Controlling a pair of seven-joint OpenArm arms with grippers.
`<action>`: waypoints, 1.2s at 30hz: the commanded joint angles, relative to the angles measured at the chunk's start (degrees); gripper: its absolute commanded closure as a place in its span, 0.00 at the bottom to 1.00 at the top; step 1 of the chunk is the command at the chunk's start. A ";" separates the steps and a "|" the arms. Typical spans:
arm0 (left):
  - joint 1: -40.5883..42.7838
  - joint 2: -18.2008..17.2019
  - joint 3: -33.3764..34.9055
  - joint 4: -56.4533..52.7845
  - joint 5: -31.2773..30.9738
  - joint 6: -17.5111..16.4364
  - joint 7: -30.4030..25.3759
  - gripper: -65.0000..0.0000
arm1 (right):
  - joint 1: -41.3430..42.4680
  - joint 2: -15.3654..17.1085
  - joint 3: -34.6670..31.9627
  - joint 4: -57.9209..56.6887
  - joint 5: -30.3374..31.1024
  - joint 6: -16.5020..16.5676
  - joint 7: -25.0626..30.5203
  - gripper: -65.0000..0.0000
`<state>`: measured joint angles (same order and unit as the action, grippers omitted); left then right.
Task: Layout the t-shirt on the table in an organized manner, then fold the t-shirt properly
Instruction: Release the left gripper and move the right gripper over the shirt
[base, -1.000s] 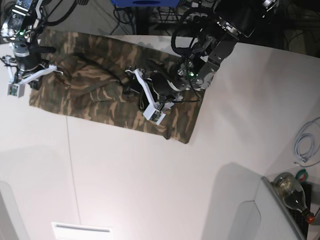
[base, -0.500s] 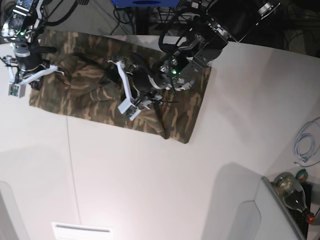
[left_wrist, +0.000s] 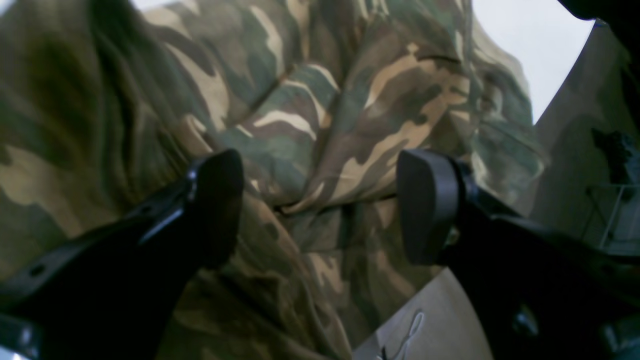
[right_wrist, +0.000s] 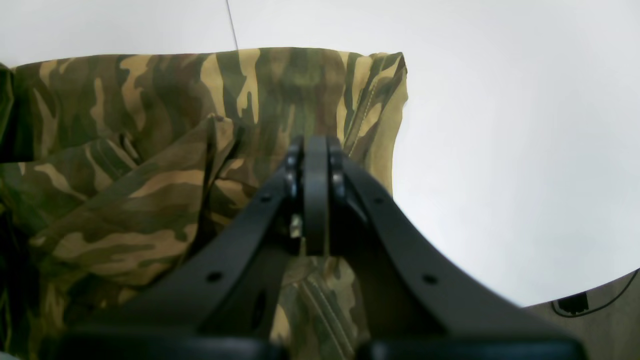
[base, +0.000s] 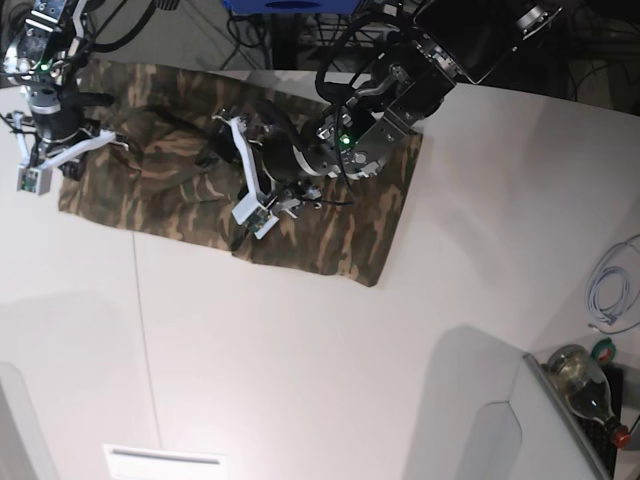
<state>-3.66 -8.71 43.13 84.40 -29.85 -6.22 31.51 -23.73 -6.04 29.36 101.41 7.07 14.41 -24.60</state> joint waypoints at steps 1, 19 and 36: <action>-0.51 0.40 -0.10 3.20 -0.70 -0.95 -1.48 0.31 | 0.12 0.11 0.04 1.06 0.36 0.22 1.44 0.99; 12.85 -12.26 -33.51 7.16 -0.18 -0.95 -1.57 1.00 | -7.70 0.55 -16.31 6.86 0.01 10.16 -1.64 0.84; 19.00 -17.80 -63.40 -0.31 -0.18 -1.21 -1.75 1.00 | -4.45 0.20 -31.52 -0.26 0.09 10.95 -4.54 0.50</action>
<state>15.66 -25.43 -19.73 83.33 -29.82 -7.35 30.87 -28.27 -5.52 -1.98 100.42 6.15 24.95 -30.17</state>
